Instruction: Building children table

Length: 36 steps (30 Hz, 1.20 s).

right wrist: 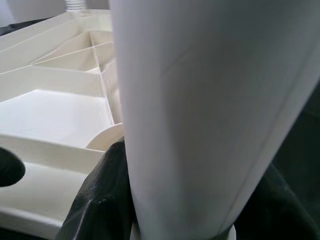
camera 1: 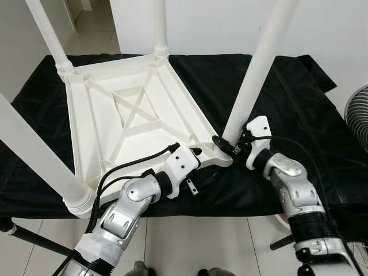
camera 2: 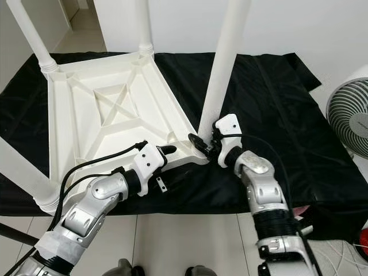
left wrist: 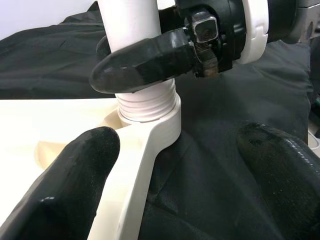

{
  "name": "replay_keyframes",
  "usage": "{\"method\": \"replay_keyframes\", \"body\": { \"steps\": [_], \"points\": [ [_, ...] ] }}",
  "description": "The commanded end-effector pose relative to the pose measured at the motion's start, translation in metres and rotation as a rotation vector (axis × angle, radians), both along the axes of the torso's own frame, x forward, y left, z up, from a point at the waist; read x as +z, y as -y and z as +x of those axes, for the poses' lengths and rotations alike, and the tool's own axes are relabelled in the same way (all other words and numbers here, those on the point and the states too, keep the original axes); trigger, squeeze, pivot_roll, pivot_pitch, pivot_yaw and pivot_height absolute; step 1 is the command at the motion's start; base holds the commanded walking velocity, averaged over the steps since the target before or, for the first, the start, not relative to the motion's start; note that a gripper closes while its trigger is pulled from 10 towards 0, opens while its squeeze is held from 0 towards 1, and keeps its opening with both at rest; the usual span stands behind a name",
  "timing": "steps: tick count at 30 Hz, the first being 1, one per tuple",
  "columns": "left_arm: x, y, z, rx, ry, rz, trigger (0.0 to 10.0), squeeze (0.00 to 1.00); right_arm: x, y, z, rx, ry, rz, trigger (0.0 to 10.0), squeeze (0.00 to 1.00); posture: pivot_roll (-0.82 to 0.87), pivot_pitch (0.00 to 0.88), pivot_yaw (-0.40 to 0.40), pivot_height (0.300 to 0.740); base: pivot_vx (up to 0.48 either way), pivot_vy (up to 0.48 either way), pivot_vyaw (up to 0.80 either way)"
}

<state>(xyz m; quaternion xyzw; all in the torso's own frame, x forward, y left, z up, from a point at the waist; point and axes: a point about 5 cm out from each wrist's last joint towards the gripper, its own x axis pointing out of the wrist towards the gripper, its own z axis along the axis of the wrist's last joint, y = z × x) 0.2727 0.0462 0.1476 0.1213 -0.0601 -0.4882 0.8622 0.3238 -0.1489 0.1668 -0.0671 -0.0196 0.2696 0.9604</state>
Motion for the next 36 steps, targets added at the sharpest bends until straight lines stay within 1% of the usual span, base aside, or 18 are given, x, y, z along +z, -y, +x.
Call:
{"method": "replay_keyframes", "body": {
  "steps": [1, 2, 3, 4, 6, 8, 9, 12, 14, 19, 20, 27, 28, 29, 30, 31, 35, 36],
  "points": [
    [-0.003, -0.001, -0.002, -0.013, -0.014, 0.021, 10.0, 0.00, 0.005, -0.004, -0.001, -0.047, 0.003, 0.021, 10.0, 0.00, -0.11, 0.106, 0.018, 0.740, 0.000, 0.000, 0.00],
    [-0.003, -0.001, -0.002, -0.014, -0.014, 0.022, 10.0, 0.00, 0.007, -0.010, -0.003, -0.140, -0.004, 0.071, 10.0, 0.00, -0.12, 0.105, 0.017, 0.740, 0.000, 0.000, 0.00],
    [-0.003, -0.001, -0.002, -0.014, -0.014, 0.022, 10.0, 0.00, 0.007, -0.010, -0.003, -0.140, -0.004, 0.071, 10.0, 0.00, -0.12, 0.105, 0.017, 0.740, 0.000, 0.000, 0.00],
    [-0.003, -0.002, -0.001, -0.013, -0.014, 0.023, 10.0, 0.00, 0.008, -0.013, -0.005, -0.248, -0.004, 0.092, 10.0, 0.00, -0.12, 0.105, 0.017, 0.740, 0.000, 0.000, 0.00],
    [-0.003, -0.002, -0.001, -0.013, -0.014, 0.023, 10.0, 0.00, 0.007, -0.014, -0.006, -0.294, -0.007, 0.100, 10.0, 0.00, -0.12, 0.105, 0.017, 0.740, 0.000, 0.000, 0.00],
    [-0.002, -0.001, -0.001, -0.010, -0.013, 0.020, 10.0, 0.00, 0.008, -0.027, -0.013, -0.383, 0.005, 0.126, 10.0, 0.00, -0.12, 0.109, 0.009, 0.740, 0.000, 0.000, 0.00],
    [-0.002, -0.001, -0.001, -0.010, -0.013, 0.020, 10.0, 0.00, 0.008, -0.027, -0.013, -0.383, 0.005, 0.126, 10.0, 0.00, -0.12, 0.109, 0.009, 0.740, 0.000, 0.000, 0.00],
    [-0.002, 0.000, -0.001, -0.010, -0.013, 0.018, 10.0, 0.00, 0.006, -0.039, -0.019, -0.410, 0.011, 0.128, 10.0, 0.00, -0.11, 0.107, 0.007, 0.740, 0.000, 0.000, 0.00],
    [-0.002, 0.000, -0.001, -0.009, -0.012, 0.015, 10.0, 0.00, 0.008, -0.048, -0.022, -0.383, 0.009, 0.138, 10.0, 0.00, -0.11, 0.107, 0.008, 0.740, 0.000, 0.000, 0.00],
    [-0.001, 0.000, -0.001, -0.008, -0.011, 0.015, 10.0, 0.00, 0.011, -0.049, -0.024, -0.385, 0.008, 0.139, 10.0, 0.00, -0.11, 0.106, 0.008, 0.740, 0.000, 0.000, 0.00],
    [-0.001, -0.001, 0.000, -0.006, -0.010, 0.016, 10.0, 0.00, 0.012, -0.047, -0.024, -0.380, 0.002, 0.165, 10.0, 1.00, -0.11, 0.109, 0.009, 0.740, 0.000, 0.000, 0.00],
    [0.000, -0.002, 0.001, -0.001, -0.009, 0.017, 10.0, 0.00, 0.016, -0.041, -0.022, -0.343, 0.003, 0.193, 10.0, 1.00, -0.11, 0.112, 0.011, 0.740, 0.000, 0.000, 0.00],
    [-0.001, -0.002, 0.000, -0.002, -0.009, 0.018, 10.0, 0.00, 0.017, -0.036, -0.019, -0.274, -0.001, 0.182, 10.0, 1.00, -0.11, 0.112, 0.011, 0.740, 0.000, 0.000, 0.00],
    [-0.001, -0.002, 0.000, -0.002, -0.009, 0.018, 10.0, 0.00, 0.017, -0.036, -0.019, -0.274, -0.001, 0.182, 10.0, 1.00, -0.11, 0.112, 0.011, 0.740, 0.000, 0.000, 0.00],
    [-0.001, -0.002, 0.000, -0.003, -0.009, 0.019, 10.0, 0.00, 0.016, -0.035, -0.018, -0.218, -0.012, 0.165, 10.0, 0.99, -0.11, 0.112, 0.011, 0.740, 0.000, 0.000, 0.00],
    [-0.001, -0.002, 0.000, -0.004, -0.009, 0.020, 10.0, 0.00, 0.015, -0.032, -0.016, -0.125, -0.022, 0.135, 10.0, 0.00, -0.11, 0.110, 0.018, 0.740, 0.000, 0.000, 0.00],
    [0.000, -0.002, 0.001, -0.005, -0.008, 0.021, 10.0, 0.00, 0.018, -0.025, -0.012, -0.035, 0.009, 0.086, 10.0, 0.00, -0.11, 0.109, 0.021, 0.740, 0.000, 0.000, 0.00],
    [0.001, -0.003, 0.002, -0.006, -0.005, 0.023, 10.0, 0.00, 0.020, -0.016, -0.008, 0.045, 0.041, 0.030, 10.0, 0.00, -0.11, 0.105, 0.025, 0.740, 0.000, 0.000, 0.00]
  ]
}}
